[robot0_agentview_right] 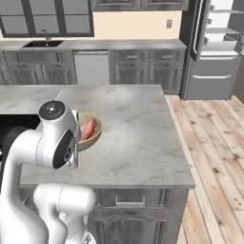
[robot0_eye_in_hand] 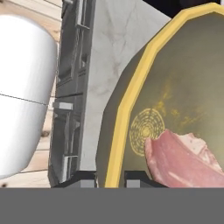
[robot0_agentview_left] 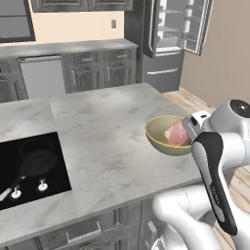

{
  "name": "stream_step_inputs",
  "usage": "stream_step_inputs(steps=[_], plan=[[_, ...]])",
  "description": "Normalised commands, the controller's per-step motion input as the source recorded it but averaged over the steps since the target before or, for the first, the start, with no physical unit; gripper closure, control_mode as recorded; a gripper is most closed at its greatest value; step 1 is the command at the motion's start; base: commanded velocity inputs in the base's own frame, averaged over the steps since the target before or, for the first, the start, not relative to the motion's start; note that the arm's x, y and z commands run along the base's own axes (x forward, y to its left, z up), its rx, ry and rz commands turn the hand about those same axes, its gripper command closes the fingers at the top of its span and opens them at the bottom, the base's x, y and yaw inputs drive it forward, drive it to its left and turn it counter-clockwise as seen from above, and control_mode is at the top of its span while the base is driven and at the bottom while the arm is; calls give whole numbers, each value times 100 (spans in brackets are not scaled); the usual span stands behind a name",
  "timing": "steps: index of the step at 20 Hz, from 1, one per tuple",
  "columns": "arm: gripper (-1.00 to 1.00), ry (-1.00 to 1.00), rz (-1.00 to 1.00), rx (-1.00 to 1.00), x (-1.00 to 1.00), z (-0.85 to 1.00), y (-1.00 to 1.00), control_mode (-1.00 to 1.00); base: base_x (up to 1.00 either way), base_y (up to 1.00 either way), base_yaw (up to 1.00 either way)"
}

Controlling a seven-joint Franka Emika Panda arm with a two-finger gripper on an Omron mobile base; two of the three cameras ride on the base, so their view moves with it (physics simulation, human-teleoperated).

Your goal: Place one of the steaks on the plate and the other in the bowl. Then place the bowl in the fridge.

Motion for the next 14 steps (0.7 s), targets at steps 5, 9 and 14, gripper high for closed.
stream_step_inputs(steps=[5,9,14], plan=[[100,0,0,0,0,0,0,100,-56,-53,6],[100,0,0,0,0,0,0,100,-17,-70,11],[100,0,0,0,0,0,0,100,0,-77,4]])
